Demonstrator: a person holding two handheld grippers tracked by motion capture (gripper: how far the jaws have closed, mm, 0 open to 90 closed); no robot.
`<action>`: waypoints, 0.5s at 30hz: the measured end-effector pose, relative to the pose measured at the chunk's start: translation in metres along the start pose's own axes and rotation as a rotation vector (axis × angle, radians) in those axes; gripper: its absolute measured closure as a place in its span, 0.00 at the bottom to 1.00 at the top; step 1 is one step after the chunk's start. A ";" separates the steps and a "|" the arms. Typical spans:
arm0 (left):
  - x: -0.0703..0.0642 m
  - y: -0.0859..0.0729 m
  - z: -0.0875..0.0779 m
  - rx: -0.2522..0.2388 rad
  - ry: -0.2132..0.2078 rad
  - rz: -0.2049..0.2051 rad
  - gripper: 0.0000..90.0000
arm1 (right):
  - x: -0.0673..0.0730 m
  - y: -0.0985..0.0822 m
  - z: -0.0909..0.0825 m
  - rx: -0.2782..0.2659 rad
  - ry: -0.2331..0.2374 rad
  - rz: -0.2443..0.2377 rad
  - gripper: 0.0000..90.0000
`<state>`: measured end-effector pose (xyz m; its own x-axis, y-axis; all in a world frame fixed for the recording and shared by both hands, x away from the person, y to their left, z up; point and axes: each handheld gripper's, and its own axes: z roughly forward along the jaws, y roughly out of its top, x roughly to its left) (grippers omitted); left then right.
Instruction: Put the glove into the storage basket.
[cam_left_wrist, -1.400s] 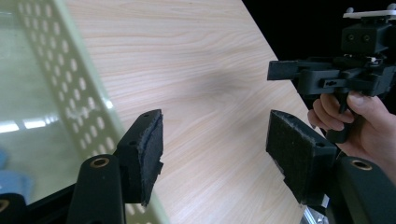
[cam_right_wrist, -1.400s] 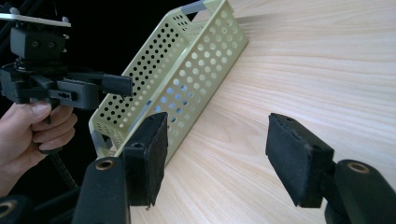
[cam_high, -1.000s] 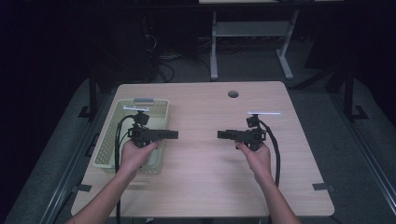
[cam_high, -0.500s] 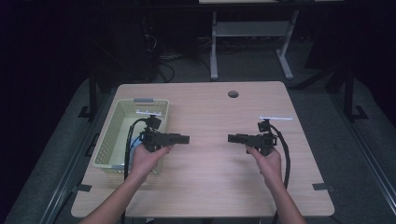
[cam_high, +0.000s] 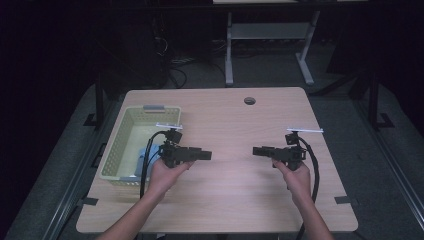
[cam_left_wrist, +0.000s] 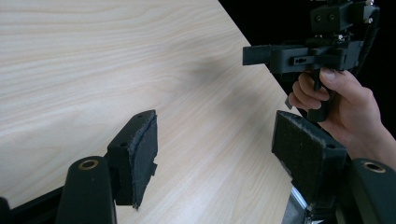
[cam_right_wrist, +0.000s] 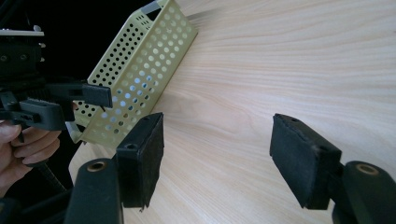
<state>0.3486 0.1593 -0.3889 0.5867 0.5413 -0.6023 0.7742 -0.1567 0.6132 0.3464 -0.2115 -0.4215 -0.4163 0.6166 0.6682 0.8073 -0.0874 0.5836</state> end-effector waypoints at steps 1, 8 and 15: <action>-0.001 -0.001 0.002 0.003 0.000 -0.001 0.34 | -0.001 -0.001 -0.001 -0.002 0.000 0.002 0.38; -0.007 -0.004 0.009 0.009 -0.012 0.018 0.32 | -0.008 -0.005 -0.011 -0.002 -0.012 0.007 0.37; -0.011 -0.011 0.017 0.014 -0.025 0.021 0.30 | -0.014 -0.008 -0.019 -0.005 -0.020 0.007 0.36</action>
<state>0.3375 0.1416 -0.3978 0.6084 0.5171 -0.6020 0.7649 -0.1798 0.6186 0.3376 -0.2341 -0.4270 -0.4019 0.6316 0.6630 0.8082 -0.0957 0.5810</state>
